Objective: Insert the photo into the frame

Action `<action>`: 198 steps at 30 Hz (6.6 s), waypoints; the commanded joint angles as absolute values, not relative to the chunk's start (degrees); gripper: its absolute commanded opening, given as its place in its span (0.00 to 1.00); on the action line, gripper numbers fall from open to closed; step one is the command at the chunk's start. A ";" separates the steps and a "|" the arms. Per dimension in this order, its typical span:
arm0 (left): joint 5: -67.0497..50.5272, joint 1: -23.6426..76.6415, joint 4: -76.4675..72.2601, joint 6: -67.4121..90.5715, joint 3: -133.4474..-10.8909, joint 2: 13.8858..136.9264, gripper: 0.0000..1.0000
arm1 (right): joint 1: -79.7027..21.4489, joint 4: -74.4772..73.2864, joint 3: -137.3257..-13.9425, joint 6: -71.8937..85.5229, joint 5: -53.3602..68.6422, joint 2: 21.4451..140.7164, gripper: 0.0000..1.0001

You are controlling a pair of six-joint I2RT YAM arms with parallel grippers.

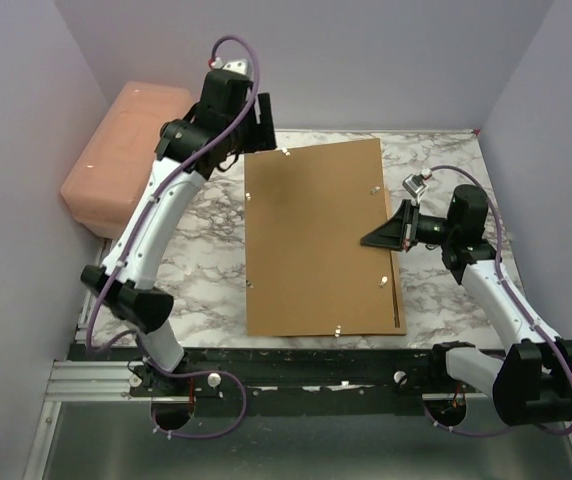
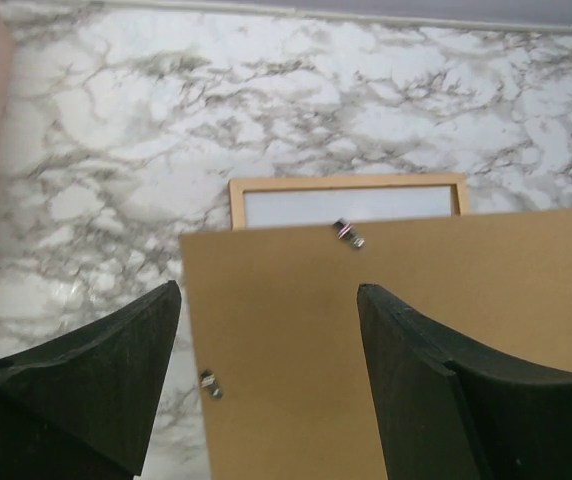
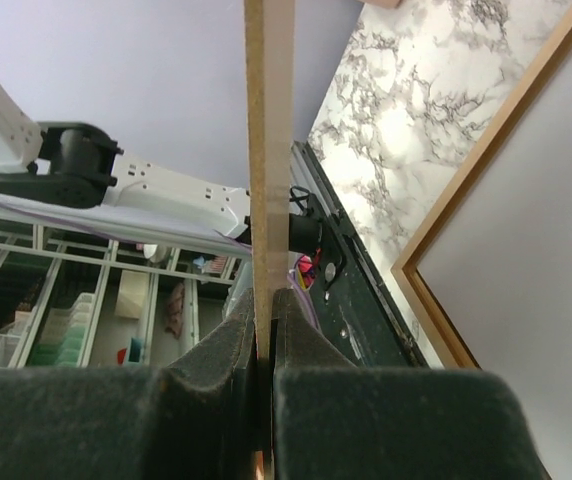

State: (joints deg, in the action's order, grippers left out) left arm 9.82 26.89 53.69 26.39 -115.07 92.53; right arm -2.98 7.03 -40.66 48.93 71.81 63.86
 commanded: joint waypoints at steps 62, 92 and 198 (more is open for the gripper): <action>5.43 24.17 44.81 29.15 -67.38 70.48 0.76 | -2.90 0.09 -37.86 43.09 68.13 57.83 0.01; -12.45 28.97 19.87 39.78 -42.87 78.16 0.70 | 5.26 -5.49 -45.70 45.97 63.63 60.06 0.01; 0.69 26.69 41.24 37.97 -47.21 71.05 0.65 | 7.17 6.97 -32.68 46.89 67.84 67.65 0.01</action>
